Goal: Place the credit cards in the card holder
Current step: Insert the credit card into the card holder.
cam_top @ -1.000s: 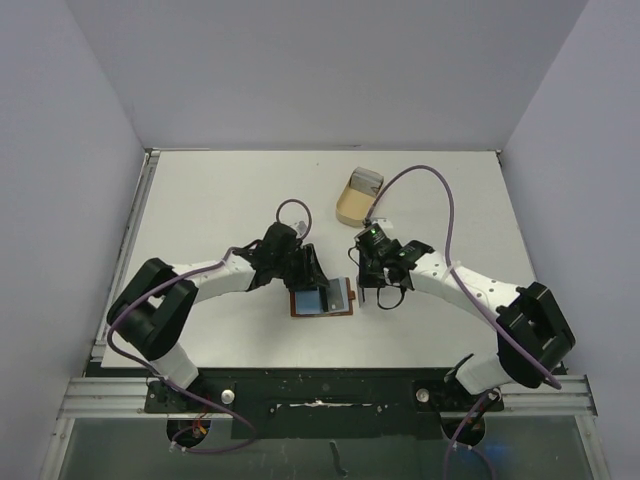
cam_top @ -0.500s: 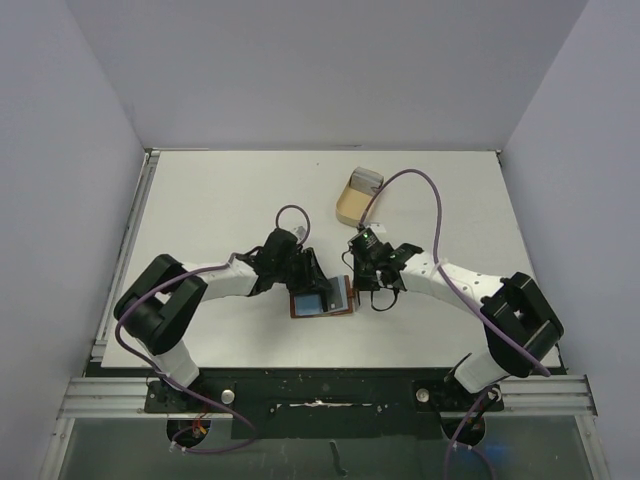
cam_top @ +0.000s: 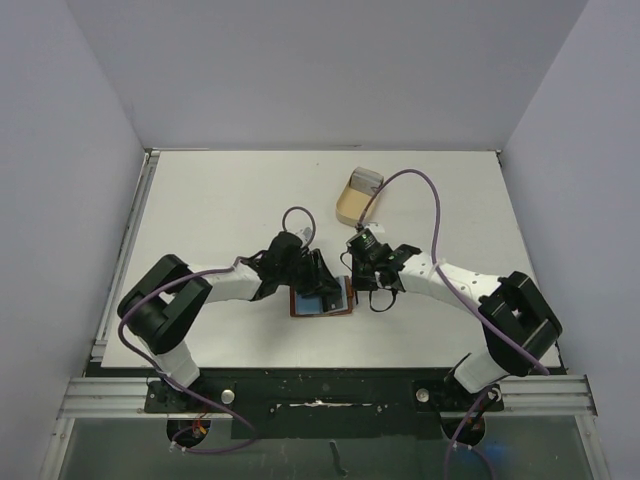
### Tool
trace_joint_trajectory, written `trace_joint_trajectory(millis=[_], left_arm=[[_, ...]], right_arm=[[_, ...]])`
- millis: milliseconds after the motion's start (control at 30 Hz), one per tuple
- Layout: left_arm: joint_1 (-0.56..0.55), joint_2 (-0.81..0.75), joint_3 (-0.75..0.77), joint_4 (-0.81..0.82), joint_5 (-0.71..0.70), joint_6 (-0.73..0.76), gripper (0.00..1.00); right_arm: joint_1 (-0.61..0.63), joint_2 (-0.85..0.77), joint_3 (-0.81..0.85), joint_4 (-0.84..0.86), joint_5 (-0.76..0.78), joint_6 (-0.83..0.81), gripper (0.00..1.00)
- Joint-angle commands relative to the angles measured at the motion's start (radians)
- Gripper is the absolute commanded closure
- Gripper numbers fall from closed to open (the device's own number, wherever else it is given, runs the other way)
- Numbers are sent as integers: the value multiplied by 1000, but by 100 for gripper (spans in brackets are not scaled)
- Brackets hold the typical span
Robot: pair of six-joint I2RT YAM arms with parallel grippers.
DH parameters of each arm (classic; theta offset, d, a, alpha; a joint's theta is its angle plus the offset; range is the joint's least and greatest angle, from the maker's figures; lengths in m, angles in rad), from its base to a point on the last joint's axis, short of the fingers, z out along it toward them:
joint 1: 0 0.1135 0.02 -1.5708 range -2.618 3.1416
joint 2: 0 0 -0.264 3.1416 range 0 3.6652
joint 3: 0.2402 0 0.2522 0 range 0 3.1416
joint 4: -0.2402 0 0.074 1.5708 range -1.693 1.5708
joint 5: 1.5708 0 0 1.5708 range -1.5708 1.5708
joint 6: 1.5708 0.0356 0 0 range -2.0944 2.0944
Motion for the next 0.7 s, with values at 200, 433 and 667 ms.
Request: trace_joint_trajectory(millis=[200,433,667], left_arm=[[68,-237,55,-334,-140,115,61],[246,-374,-73,-439,-114,201,60],[305,-380,-225,-233,86,158,58]], right_arm=[[-27,-151,50,-197,94,-11,100],[26,-190,88,-110,26,14,100],[103,-109,114,5,-2,29,100]])
